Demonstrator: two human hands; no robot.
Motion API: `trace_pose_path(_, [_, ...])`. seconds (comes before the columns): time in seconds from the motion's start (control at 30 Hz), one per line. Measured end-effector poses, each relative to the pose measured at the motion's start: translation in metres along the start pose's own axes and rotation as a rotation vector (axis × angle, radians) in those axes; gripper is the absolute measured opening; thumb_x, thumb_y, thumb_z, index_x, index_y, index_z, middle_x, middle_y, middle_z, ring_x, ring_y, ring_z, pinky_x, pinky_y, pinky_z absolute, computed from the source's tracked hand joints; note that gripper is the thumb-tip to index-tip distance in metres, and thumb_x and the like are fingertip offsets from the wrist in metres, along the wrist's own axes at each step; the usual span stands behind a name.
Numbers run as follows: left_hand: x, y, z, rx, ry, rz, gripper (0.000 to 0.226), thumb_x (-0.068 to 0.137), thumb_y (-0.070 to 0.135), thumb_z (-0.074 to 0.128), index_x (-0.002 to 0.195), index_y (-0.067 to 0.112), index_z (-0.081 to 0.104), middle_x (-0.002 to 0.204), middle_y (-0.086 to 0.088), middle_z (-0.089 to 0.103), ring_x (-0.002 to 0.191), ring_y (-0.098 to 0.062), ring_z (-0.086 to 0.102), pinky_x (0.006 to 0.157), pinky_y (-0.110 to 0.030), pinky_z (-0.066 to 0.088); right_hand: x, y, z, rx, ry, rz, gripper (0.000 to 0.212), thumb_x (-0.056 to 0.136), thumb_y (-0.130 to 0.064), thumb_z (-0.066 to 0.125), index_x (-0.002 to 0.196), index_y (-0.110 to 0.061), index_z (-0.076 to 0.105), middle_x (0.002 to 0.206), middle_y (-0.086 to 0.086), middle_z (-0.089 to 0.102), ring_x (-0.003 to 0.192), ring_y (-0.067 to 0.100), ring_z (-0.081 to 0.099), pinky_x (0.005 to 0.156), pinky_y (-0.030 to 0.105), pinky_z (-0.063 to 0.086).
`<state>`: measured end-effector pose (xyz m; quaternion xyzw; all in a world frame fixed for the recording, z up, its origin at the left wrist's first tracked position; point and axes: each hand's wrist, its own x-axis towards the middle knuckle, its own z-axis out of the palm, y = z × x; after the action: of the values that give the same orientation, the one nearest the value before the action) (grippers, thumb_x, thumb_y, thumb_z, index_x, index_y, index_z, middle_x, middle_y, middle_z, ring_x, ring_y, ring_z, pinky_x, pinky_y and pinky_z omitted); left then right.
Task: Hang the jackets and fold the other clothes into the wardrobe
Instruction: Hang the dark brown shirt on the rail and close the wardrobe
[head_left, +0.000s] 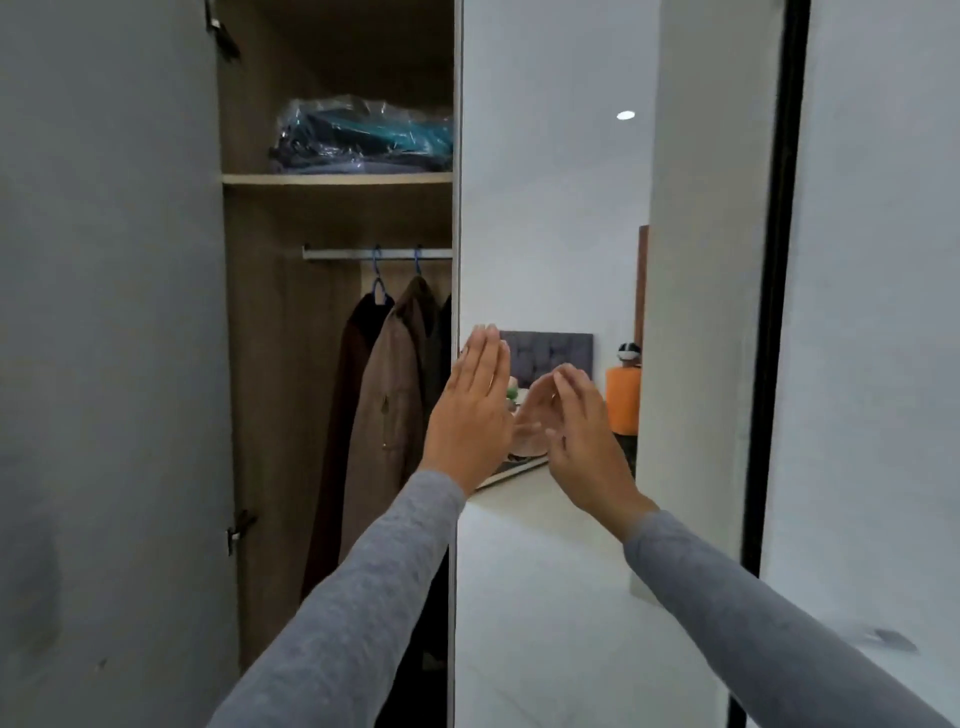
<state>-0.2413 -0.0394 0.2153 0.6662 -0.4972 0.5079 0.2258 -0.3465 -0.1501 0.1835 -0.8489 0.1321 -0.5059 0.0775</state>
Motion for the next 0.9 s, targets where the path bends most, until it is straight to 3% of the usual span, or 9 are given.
trace_pose_path(0.1, [0.009,-0.013,0.039,-0.004,0.007,-0.025,0.053,0.096,0.021,0.025,0.142,-0.005,0.031,0.152,-0.023,0.022,0.143,-0.033,0.018,0.113,-0.045,0.028,0.033,0.014,0.009,-0.105,0.056,-0.024,0.057,0.093,-0.011,0.043,0.147,-0.010,0.025,0.156,0.004,0.015,0.144,0.015,0.011,0.118,0.030,0.017])
trace_pose_path(0.2, [0.017,-0.033,0.076,-0.036,0.002,-0.064,0.060,0.095,0.023,0.038,0.147,-0.001,0.021,0.156,-0.019,0.011,0.146,-0.029,0.007,0.117,-0.042,0.018,0.062,0.030,0.025,-0.189,0.115,0.007,0.057,0.095,-0.018,0.044,0.148,-0.013,0.025,0.157,0.004,0.013,0.145,0.018,0.009,0.118,0.031,0.015])
trace_pose_path(0.37, [0.029,-0.052,0.121,-0.077,0.050,-0.064,0.059,0.094,0.025,0.036,0.147,0.002,0.022,0.156,-0.016,0.016,0.145,-0.028,0.013,0.117,-0.039,0.009,0.082,0.056,0.058,-0.343,0.178,0.034,0.058,0.099,-0.024,0.041,0.151,-0.015,0.016,0.160,0.005,0.003,0.146,0.019,-0.001,0.119,0.038,0.009])
trace_pose_path(0.47, [0.034,-0.059,0.148,-0.112,0.037,-0.076,0.060,0.096,0.025,0.038,0.149,0.005,0.018,0.157,-0.014,0.012,0.146,-0.025,0.007,0.119,-0.038,0.007,0.089,0.075,0.073,-0.411,0.159,0.031,0.059,0.101,-0.027,0.035,0.152,-0.016,0.008,0.159,0.002,-0.005,0.146,0.015,-0.011,0.120,0.037,0.003])
trace_pose_path(0.7, [0.044,-0.077,0.200,-0.124,0.014,-0.097,0.057,0.099,0.023,0.032,0.150,0.008,0.014,0.158,-0.010,0.006,0.147,-0.022,0.001,0.119,-0.037,0.004,0.110,0.104,0.099,-0.466,0.188,0.005,0.059,0.097,-0.025,0.035,0.151,-0.016,0.015,0.160,0.004,0.005,0.147,0.018,-0.004,0.120,0.038,0.006])
trace_pose_path(0.9, [0.046,-0.071,0.225,-0.144,0.131,-0.148,0.055,0.096,0.024,0.025,0.148,0.007,0.022,0.157,-0.012,0.014,0.146,-0.025,0.009,0.119,-0.040,0.009,0.115,0.124,0.112,-0.525,0.298,-0.072,0.059,0.096,-0.025,0.039,0.150,-0.012,0.019,0.159,0.009,0.012,0.147,0.024,0.006,0.120,0.040,0.008])
